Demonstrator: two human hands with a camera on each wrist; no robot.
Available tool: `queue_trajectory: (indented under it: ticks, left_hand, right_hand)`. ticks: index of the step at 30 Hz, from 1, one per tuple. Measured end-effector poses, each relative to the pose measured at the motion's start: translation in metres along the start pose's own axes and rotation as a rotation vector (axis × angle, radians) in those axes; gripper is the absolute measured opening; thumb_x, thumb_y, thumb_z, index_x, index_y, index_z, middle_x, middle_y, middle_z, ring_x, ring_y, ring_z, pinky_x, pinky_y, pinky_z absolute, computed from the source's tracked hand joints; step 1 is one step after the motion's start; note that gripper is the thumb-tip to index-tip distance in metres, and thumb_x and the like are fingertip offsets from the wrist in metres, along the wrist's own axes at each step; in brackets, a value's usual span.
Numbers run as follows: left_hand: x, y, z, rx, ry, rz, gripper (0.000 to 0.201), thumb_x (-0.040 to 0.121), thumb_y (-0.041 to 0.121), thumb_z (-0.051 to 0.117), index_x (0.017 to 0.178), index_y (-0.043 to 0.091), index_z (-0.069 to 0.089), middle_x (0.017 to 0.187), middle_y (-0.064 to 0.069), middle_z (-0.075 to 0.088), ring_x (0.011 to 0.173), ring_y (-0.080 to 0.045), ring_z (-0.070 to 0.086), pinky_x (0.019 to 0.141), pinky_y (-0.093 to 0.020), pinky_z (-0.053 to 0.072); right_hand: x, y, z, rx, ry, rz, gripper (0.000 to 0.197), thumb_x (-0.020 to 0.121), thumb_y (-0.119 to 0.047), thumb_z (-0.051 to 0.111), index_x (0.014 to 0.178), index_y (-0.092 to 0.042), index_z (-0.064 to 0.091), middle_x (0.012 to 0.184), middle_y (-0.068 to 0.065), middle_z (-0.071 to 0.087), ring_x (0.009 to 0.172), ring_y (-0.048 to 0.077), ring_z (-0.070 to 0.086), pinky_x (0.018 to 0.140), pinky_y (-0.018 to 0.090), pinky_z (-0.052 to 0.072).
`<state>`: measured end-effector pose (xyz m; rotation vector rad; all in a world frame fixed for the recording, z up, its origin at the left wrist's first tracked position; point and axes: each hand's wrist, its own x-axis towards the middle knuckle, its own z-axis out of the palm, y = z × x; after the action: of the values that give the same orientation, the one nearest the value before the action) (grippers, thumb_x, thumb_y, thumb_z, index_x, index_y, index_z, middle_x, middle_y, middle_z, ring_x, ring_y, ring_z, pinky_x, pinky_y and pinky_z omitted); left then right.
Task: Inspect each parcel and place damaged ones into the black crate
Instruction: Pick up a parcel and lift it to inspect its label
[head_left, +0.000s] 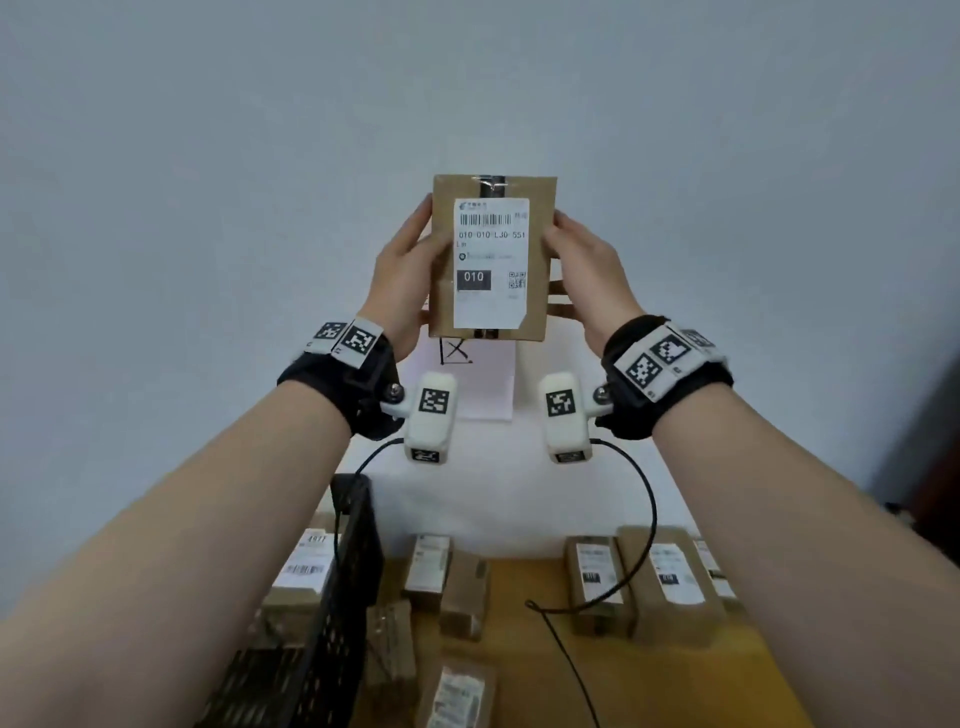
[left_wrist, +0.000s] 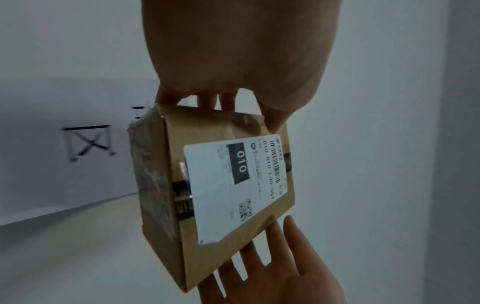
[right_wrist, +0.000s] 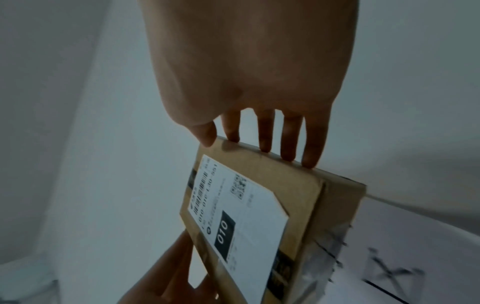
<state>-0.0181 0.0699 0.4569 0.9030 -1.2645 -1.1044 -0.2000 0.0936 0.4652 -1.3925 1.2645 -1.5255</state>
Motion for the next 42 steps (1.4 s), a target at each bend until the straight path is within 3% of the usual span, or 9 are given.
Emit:
queue_trajectory:
  ticks: [3, 12, 22, 25, 28, 30, 35, 38, 42]
  left_hand:
    - [-0.001, 0.040, -0.002, -0.044, -0.002, 0.108, 0.044, 0.107, 0.034, 0.051, 0.148, 0.049, 0.049, 0.107, 0.021, 0.076, 0.101, -0.008, 0.068, 0.079, -0.038, 0.056]
    - [-0.005, 0.091, -0.007, -0.068, 0.021, 0.215, 0.041, 0.105, 0.026, 0.047, 0.137, 0.048, 0.057, 0.099, 0.014, 0.074, 0.095, -0.010, 0.068, 0.078, -0.041, 0.059]
    - [-0.007, 0.097, -0.022, -0.030, 0.006, 0.267, 0.029, 0.107, 0.037, 0.049, 0.134, 0.042, 0.059, 0.127, 0.016, 0.069, 0.118, -0.004, 0.065, 0.086, -0.045, 0.057]
    - [-0.006, 0.093, -0.026, -0.044, -0.002, 0.262, 0.025, 0.104, 0.037, 0.061, 0.129, 0.034, 0.061, 0.120, 0.013, 0.071, 0.105, 0.003, 0.067, 0.087, -0.045, 0.059]
    - [-0.005, 0.091, -0.027, -0.027, -0.039, 0.170, 0.050, 0.092, 0.044, 0.075, 0.135, 0.033, 0.050, 0.115, 0.005, 0.072, 0.099, -0.003, 0.070, 0.070, -0.033, 0.062]
    - [-0.005, 0.091, -0.027, 0.007, -0.077, 0.112, 0.054, 0.087, 0.052, 0.077, 0.130, 0.031, 0.051, 0.108, 0.007, 0.073, 0.093, -0.014, 0.070, 0.064, -0.032, 0.057]
    - [-0.003, 0.090, -0.030, -0.040, -0.010, 0.238, 0.045, 0.095, 0.040, 0.074, 0.133, 0.024, 0.056, 0.104, 0.009, 0.079, 0.086, -0.007, 0.072, 0.077, -0.041, 0.060]
    - [-0.006, 0.090, -0.030, -0.038, 0.011, 0.276, 0.034, 0.097, 0.033, 0.072, 0.128, 0.024, 0.061, 0.110, 0.005, 0.078, 0.093, -0.009, 0.073, 0.074, -0.038, 0.061]
    - [-0.010, 0.092, -0.026, -0.047, 0.011, 0.261, 0.027, 0.095, 0.031, 0.076, 0.120, 0.027, 0.067, 0.107, 0.012, 0.077, 0.097, -0.010, 0.076, 0.070, -0.031, 0.061]
  right_hand:
    - [-0.003, -0.039, 0.002, 0.017, 0.015, -0.104, 0.034, 0.105, -0.036, 0.049, 0.134, -0.043, 0.064, 0.106, -0.020, 0.077, 0.099, 0.011, 0.075, 0.077, 0.031, 0.063]
    - [-0.012, -0.089, 0.007, 0.073, 0.042, -0.201, 0.028, 0.108, -0.031, 0.047, 0.128, -0.046, 0.061, 0.088, -0.031, 0.073, 0.084, 0.005, 0.071, 0.065, 0.020, 0.057]
    - [-0.008, -0.096, 0.020, 0.075, 0.079, -0.252, 0.039, 0.106, -0.027, 0.053, 0.145, -0.028, 0.053, 0.112, -0.011, 0.072, 0.089, 0.002, 0.071, 0.071, 0.024, 0.056]
    - [-0.006, -0.094, 0.020, 0.097, 0.110, -0.244, 0.049, 0.104, -0.028, 0.057, 0.148, -0.023, 0.037, 0.123, -0.006, 0.067, 0.093, 0.000, 0.067, 0.067, 0.017, 0.051]
    - [-0.006, -0.091, 0.020, 0.106, 0.112, -0.239, 0.053, 0.099, -0.026, 0.066, 0.140, -0.025, 0.032, 0.120, -0.006, 0.071, 0.095, 0.005, 0.070, 0.075, 0.029, 0.057]
    - [-0.006, -0.087, 0.020, 0.093, 0.109, -0.226, 0.056, 0.096, -0.028, 0.071, 0.137, -0.026, 0.033, 0.118, -0.007, 0.073, 0.095, 0.006, 0.072, 0.078, 0.036, 0.059]
    - [-0.005, -0.077, 0.020, 0.042, 0.163, -0.269, 0.048, 0.098, -0.030, 0.069, 0.133, -0.027, 0.037, 0.134, -0.004, 0.057, 0.103, 0.002, 0.063, 0.069, 0.016, 0.049]
    - [0.000, -0.070, 0.022, -0.014, 0.224, -0.303, 0.029, 0.100, -0.035, 0.064, 0.128, -0.029, 0.058, 0.133, 0.002, 0.056, 0.116, 0.013, 0.060, 0.094, 0.034, 0.054]
    - [-0.002, -0.074, 0.028, 0.129, 0.150, -0.247, 0.029, 0.106, -0.025, 0.048, 0.129, -0.028, 0.066, 0.122, 0.007, 0.071, 0.098, 0.021, 0.069, 0.084, 0.040, 0.059]
